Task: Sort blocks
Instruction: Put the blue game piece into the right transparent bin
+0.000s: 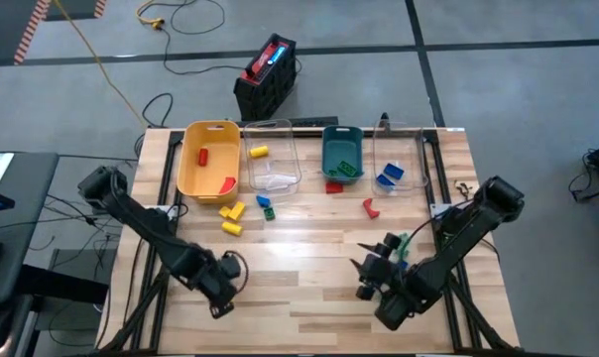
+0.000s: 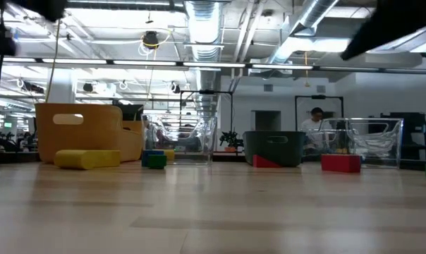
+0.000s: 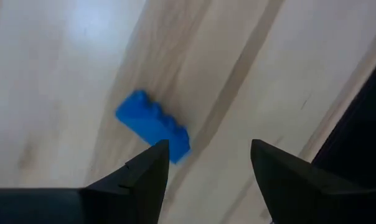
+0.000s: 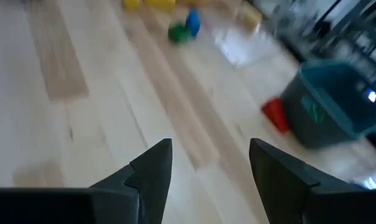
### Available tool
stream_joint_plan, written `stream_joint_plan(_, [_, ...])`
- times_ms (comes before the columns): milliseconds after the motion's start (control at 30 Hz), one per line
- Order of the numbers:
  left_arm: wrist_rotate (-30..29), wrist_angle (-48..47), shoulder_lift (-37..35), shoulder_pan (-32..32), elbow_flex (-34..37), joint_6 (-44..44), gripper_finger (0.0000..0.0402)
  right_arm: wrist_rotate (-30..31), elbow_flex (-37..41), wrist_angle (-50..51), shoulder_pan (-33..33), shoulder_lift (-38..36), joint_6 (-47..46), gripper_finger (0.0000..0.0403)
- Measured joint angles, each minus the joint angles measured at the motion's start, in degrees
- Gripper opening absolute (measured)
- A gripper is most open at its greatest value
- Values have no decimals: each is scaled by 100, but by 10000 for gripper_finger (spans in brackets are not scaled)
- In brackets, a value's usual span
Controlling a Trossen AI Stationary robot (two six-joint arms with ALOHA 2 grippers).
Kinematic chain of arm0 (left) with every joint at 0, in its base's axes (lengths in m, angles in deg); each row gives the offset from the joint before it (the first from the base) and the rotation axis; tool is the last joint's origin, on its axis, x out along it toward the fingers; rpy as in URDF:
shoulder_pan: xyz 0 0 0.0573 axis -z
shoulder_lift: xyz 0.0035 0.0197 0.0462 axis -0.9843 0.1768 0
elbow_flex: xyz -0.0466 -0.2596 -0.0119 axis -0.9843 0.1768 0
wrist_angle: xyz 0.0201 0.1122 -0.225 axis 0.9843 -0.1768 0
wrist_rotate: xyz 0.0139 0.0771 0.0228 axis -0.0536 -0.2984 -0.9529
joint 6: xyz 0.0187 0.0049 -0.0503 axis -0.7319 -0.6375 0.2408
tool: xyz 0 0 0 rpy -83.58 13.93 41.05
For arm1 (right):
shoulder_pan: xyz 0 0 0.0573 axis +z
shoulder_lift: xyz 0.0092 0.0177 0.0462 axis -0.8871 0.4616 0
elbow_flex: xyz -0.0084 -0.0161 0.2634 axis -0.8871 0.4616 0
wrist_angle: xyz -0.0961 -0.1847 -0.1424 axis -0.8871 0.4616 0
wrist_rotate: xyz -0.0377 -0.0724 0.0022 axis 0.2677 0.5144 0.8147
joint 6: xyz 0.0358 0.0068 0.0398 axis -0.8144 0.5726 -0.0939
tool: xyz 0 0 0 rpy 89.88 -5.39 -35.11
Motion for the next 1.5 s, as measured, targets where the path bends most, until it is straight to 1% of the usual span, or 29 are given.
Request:
stream_joint_plan(100, [-84, -153, 141, 230, -70, 577, 224, 501, 0, -446, -104, 299, 251, 228])
stream_joint_plan(200, [-397, -536, 195, 383, -224, 1297, 225, 788, 0, -757, -264, 462, 642, 228])
stream_joint_plan(333, [-497, -881, 201, 491, -251, 2090, 225, 844, 0, -814, -553, 451, 977, 227])
stream_joint_plan(533, [-787, -881, 204, 674, -240, 2903, 225, 927, 0, -846, -816, 232, 1380, 227])
stream_joint_plan(633, [-871, -872, 322, 703, -240, 3172, 225, 936, 0, -841, -886, 226, 1562, 227])
stream_joint_plan(833, [-742, -649, 847, 684, -233, 3096, 225, 986, 2, -816, -1060, 259, 1655, 227])
stream_joint_plan(1100, [-787, -842, 1026, 681, -233, 3228, 225, 982, 2, -835, -1036, 259, 1656, 227])
stream_joint_plan(1267, [-823, -815, 1246, 607, -227, 2986, 225, 970, 2, -861, -1033, 259, 1656, 227])
stream_joint_plan(1500, [-913, -775, 1380, 506, -225, 2631, 225, 945, 7, -904, -974, 259, 1654, 227])
